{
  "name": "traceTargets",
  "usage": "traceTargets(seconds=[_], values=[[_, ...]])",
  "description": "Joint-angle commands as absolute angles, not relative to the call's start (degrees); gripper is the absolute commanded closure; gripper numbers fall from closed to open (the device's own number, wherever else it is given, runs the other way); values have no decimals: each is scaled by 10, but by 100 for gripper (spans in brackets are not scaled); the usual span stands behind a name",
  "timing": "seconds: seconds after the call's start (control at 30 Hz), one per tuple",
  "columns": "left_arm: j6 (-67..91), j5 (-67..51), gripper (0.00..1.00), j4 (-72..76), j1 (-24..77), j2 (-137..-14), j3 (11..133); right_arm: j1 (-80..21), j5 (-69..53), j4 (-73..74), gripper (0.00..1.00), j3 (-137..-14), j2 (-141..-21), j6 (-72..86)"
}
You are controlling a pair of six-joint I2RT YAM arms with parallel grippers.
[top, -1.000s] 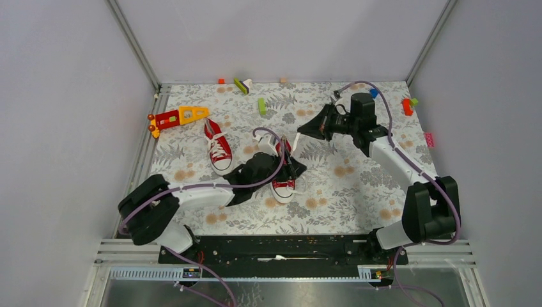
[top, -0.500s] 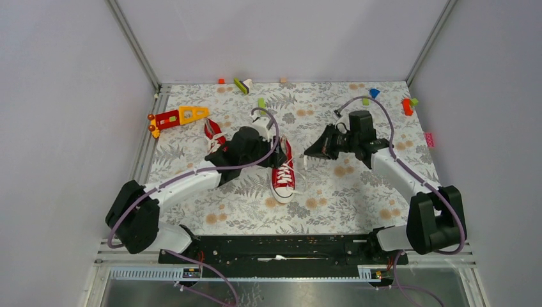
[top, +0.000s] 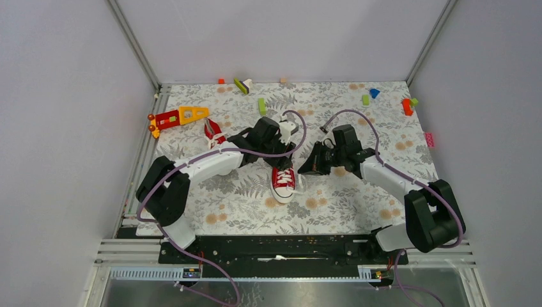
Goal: Tie the shoes
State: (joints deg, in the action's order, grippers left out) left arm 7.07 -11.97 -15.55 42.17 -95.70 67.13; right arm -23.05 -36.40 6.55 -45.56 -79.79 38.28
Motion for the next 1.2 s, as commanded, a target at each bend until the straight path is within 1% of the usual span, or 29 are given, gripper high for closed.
traceTargets(seconds=[0.0, 0.07, 0.27, 0.5, 0.7, 0.73, 0.8, 0.87, 1.0, 1.03, 1.17], values=[[5, -166, 47, -173, 417, -963, 709, -246, -343, -4, 100, -435, -820, 403], [-21, -187, 46, -177, 413, -972, 717, -248, -337, -33, 100, -423, -824, 416], [-73, -179, 44, -182, 423, -989, 731, -248, -329, -56, 100, -409, -837, 421], [-114, -192, 52, -201, 428, -1009, 744, -248, -322, -109, 100, -392, -846, 448], [-131, -192, 51, -226, 431, -1028, 759, -248, -325, -120, 100, -390, -856, 454], [-132, -190, 53, -226, 430, -1031, 760, -249, -325, -121, 100, -390, -858, 454], [-129, -181, 62, -232, 432, -1039, 768, -250, -324, -123, 100, -390, -862, 455], [-130, -168, 69, -247, 432, -1048, 780, -252, -323, -130, 100, -390, -866, 458], [-128, -151, 75, -251, 432, -1049, 779, -259, -315, -151, 100, -386, -878, 466], [-127, -150, 79, -251, 431, -1049, 780, -259, -314, -160, 100, -384, -882, 469], [-120, -147, 100, -257, 430, -1052, 786, -262, -315, -177, 100, -382, -895, 477]])
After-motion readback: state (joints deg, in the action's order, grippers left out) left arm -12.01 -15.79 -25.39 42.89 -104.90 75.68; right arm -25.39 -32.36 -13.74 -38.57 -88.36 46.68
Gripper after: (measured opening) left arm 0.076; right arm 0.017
